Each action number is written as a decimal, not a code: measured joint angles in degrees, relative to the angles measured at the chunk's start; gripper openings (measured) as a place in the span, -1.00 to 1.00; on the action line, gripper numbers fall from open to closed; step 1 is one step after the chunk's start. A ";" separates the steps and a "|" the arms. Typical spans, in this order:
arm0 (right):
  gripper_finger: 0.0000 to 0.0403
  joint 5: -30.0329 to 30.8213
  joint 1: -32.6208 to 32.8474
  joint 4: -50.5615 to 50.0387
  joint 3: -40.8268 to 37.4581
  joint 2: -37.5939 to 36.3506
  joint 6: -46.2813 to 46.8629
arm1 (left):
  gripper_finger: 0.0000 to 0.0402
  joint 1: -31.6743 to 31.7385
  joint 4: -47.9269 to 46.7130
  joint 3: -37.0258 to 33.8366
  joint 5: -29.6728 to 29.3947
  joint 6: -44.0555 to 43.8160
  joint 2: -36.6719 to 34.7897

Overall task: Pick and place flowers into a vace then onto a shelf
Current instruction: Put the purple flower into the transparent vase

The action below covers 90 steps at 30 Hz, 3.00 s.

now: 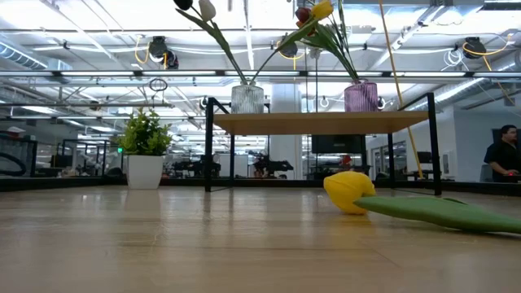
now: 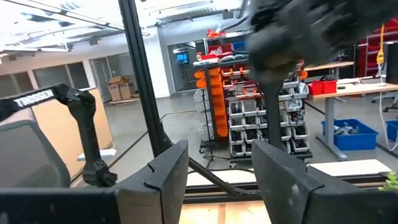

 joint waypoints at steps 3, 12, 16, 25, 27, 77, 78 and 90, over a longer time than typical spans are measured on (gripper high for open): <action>-0.15 0.03 0.00 0.00 0.00 0.00 -1.26 | -0.98 -4.48 3.49 0.11 -4.78 0.43 2.00; -0.15 0.03 -0.13 -0.02 -0.02 0.00 -2.85 | -0.98 -6.74 10.13 -0.05 -15.76 11.10 15.03; -0.15 -0.04 -0.13 -0.50 -0.02 0.00 -1.33 | -0.98 -3.00 25.77 -0.04 -7.24 15.07 18.25; -0.15 -0.08 0.74 -1.43 -0.02 0.00 2.91 | -0.98 4.61 34.36 0.02 -3.87 13.48 18.97; -0.15 -0.13 0.97 -2.02 -0.02 0.00 2.91 | -0.98 5.74 34.41 0.02 -5.00 13.57 18.99; -0.15 0.33 0.83 -2.66 -0.02 0.00 2.64 | -0.91 12.61 16.68 0.02 -10.49 1.18 23.38; -0.15 0.33 0.83 -2.69 -0.02 0.00 2.63 | -0.88 12.58 15.69 0.02 -11.46 0.45 23.42; -0.15 0.16 0.83 -2.68 -0.02 0.00 2.63 | -0.78 12.58 9.11 0.02 -17.86 -2.12 23.34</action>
